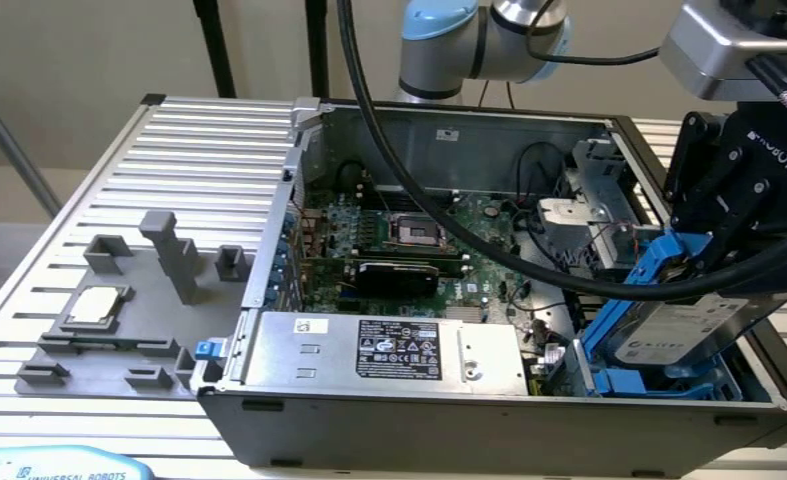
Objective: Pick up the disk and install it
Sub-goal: 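Insert the disk into the insertion slot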
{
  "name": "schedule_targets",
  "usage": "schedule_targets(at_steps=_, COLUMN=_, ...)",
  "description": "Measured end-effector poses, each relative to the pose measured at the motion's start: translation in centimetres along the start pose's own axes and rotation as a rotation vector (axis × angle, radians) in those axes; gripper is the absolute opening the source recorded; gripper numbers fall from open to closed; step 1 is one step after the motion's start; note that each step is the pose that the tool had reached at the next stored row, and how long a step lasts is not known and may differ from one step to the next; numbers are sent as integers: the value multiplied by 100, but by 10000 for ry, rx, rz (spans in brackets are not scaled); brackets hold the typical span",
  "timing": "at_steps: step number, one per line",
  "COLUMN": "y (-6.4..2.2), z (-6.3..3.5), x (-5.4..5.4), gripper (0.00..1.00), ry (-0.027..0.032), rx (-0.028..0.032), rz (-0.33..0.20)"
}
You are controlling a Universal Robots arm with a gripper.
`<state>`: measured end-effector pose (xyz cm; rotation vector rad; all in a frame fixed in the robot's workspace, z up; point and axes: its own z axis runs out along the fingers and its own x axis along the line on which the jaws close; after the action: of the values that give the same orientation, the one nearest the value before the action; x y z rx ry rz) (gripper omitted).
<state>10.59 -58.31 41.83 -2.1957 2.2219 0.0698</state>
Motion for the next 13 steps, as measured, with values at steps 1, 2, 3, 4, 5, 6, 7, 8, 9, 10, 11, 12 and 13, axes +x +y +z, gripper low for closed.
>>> schedule_targets(at_steps=1, y=0, z=13, x=-2, gripper=33, ry=1, rx=0, rz=-3)
schedule_targets(at_steps=2, y=-1, z=25, x=-2, gripper=33, ry=2, rx=-1, rz=-6)
schedule_targets(at_steps=3, y=-1, z=37, x=-3, gripper=33, ry=3, rx=-2, rz=-9)
schedule_targets(at_steps=4, y=-1, z=50, x=-3, gripper=33, ry=3, rx=-3, rz=-14)
schedule_targets(at_steps=5, y=-1, z=65, x=-2, gripper=33, ry=1, rx=-5, rz=-19)
schedule_targets(at_steps=6, y=-1, z=82, x=-1, gripper=33, ry=2, rx=-7, rz=-26)
schedule_targets(at_steps=7, y=-1, z=97, x=0, gripper=33, ry=3, rx=-9, rz=-34)
schedule_targets(at_steps=8, y=-2, z=112, x=0, gripper=33, ry=3, rx=-11, rz=-42)
schedule_targets(at_steps=9, y=-2, z=129, x=1, gripper=33, ry=2, rx=-12, rz=-50)
schedule_targets(at_steps=10, y=-3, z=145, x=2, gripper=33, ry=3, rx=-14, rz=-60)
schedule_targets(at_steps=11, y=-3, z=161, x=2, gripper=33, ry=3, rx=-16, rz=-70)
schedule_targets(at_steps=12, y=-3, z=177, x=3, gripper=33, ry=3, rx=-18, rz=-78)
schedule_targets(at_steps=13, y=-4, z=193, x=4, gripper=33, ry=3, rx=-20, rz=-87)
